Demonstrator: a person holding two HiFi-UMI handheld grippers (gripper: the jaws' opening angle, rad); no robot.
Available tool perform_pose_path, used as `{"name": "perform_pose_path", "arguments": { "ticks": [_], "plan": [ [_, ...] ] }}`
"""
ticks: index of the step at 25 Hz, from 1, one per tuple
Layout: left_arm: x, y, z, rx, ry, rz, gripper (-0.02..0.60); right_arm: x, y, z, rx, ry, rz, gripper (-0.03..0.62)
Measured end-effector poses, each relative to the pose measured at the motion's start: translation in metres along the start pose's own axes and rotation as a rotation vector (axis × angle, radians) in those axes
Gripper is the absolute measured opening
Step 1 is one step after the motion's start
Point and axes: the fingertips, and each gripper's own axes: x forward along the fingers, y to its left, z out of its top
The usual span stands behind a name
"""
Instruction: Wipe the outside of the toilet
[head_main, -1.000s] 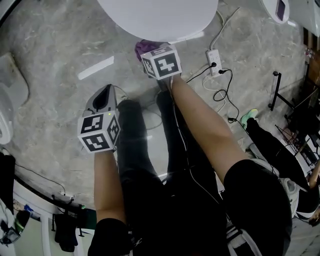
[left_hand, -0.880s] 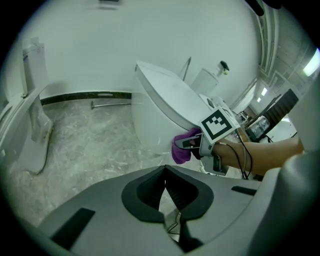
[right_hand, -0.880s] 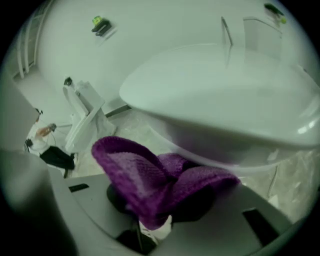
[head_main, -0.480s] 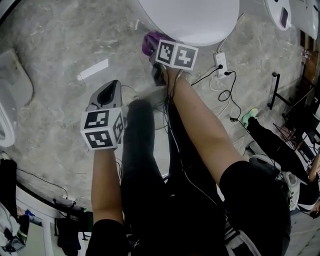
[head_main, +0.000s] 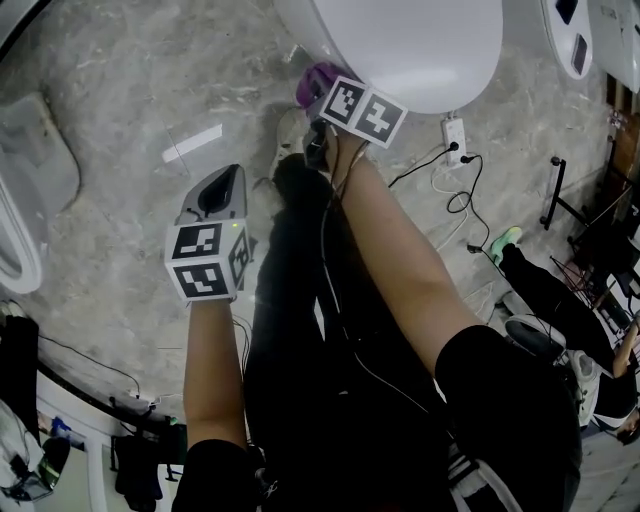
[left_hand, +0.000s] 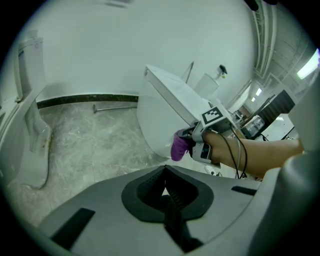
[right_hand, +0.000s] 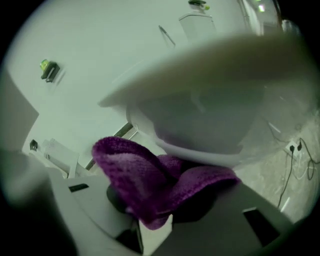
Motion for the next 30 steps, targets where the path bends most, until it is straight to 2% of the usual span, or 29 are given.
{"name": "perform_pose_path", "arguments": {
  "ticks": [9,17,24,30],
  "plan": [
    [0.013,0.027,0.043,0.000,0.000,-0.010,0.009,0.013,0.021,0.014,0.224,-0.093,-0.019,0.117],
    [0.026,0.064,0.097,0.007,0.026,-0.019,0.009,0.027,0.034,0.031,0.383,-0.123,-0.178,0.118],
    [0.033,0.092,0.126,-0.013,0.073,-0.023,0.009,0.043,0.052,0.051,0.428,-0.128,-0.266,0.118],
    [0.034,0.115,0.144,-0.033,0.083,-0.009,0.009,0.061,0.074,0.069,0.396,-0.141,-0.247,0.118]
  ]
}}
